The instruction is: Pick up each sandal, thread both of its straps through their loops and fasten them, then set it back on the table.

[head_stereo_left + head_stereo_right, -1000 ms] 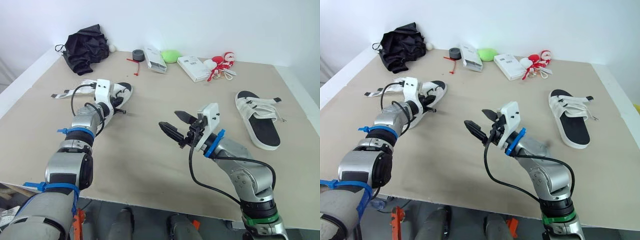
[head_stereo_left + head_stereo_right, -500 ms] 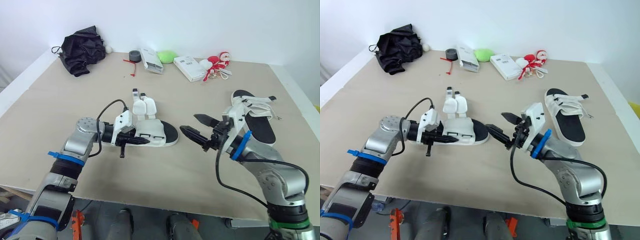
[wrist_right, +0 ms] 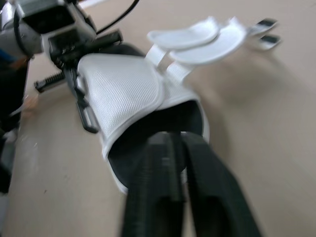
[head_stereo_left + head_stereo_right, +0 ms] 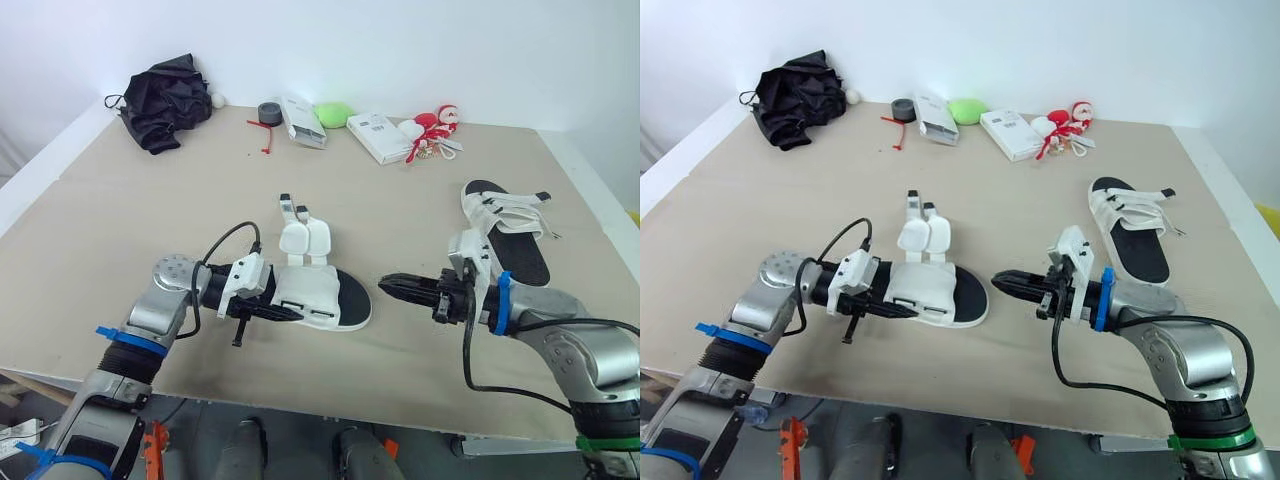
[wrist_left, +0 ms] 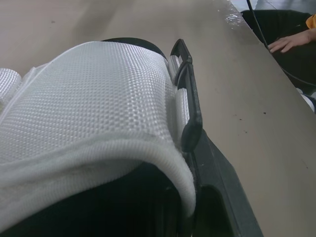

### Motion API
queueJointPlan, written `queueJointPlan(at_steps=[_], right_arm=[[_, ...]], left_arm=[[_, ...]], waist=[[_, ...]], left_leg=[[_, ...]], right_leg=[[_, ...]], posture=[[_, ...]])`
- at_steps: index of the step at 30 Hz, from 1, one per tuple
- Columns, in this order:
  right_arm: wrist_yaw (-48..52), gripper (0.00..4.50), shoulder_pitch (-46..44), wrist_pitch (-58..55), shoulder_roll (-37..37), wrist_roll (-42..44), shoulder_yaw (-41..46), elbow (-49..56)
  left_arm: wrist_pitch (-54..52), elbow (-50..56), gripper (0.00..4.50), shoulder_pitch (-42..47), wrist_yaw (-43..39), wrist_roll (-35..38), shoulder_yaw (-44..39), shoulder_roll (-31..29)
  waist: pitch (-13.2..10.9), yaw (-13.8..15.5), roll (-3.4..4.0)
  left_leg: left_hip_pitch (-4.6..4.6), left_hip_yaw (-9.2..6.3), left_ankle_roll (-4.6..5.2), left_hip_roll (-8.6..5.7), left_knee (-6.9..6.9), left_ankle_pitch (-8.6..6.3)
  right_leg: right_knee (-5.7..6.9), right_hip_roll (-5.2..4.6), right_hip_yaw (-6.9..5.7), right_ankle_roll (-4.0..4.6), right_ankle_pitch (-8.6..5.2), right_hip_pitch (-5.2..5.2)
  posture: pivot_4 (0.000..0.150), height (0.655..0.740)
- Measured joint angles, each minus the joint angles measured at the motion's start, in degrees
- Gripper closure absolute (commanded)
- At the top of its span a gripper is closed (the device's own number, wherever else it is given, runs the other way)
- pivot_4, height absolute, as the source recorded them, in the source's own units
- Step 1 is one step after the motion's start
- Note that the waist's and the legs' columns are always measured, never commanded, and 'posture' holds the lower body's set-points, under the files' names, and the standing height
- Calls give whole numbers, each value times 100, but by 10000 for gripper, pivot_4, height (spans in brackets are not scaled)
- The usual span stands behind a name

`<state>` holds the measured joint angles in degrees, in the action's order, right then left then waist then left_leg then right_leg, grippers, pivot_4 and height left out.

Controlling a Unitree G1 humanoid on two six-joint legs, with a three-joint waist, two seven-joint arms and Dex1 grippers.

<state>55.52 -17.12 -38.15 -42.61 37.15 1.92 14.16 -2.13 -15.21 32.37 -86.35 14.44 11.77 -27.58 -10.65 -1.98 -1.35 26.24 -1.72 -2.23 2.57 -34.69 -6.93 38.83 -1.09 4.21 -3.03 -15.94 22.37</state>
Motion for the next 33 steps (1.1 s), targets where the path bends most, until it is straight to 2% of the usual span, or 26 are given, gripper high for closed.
queueJointPlan(at_steps=[5, 13, 18, 24, 33], right_arm=[[556, 43333, -450, 201, 16, -434, -669, -585], [941, 43333, -1175, 574, 224, -1152, -1279, -1583], [1180, 43333, -1508, 706, 543, -1354, -1495, -2019], [1291, 43333, -1807, 719, 1030, -1513, -1607, -2378], [1290, 43333, -1845, 888, 1122, -1902, -1771, -2575]], left_arm=[[293, -270, 45000, 63, 61, -23, -16, 254], [745, -1077, 45000, 491, 70, -199, 8, 562], [867, -1233, 45000, 557, -25, -229, 13, 622], [984, -1284, 45000, 562, -79, -269, 14, 670], [993, -1294, 45000, 528, -23, -320, 13, 673]], waist=[[5, 39, 8], [9, 77, 16], [10, 73, 18], [12, 78, 21], [51, 71, 31]], left_leg=[[-3, 1, 0, -2, -13, 0], [-4, 7, 15, -2, -30, 19], [-5, 12, 17, 0, -29, 34], [-4, 14, 17, -1, -29, 37], [-11, 17, 16, 3, -28, 37]], right_leg=[[2, -1, 0, -15, -7, -7], [6, -4, 0, -16, 13, -13], [6, -6, 0, 6, 19, -11], [6, -8, 0, -22, 33, -12], [7, -6, 0, -17, 32, -12]], posture=[[1500, 7380], [1500, 7380], [1500, 7380], [1500, 7380], [1500, 7380]])
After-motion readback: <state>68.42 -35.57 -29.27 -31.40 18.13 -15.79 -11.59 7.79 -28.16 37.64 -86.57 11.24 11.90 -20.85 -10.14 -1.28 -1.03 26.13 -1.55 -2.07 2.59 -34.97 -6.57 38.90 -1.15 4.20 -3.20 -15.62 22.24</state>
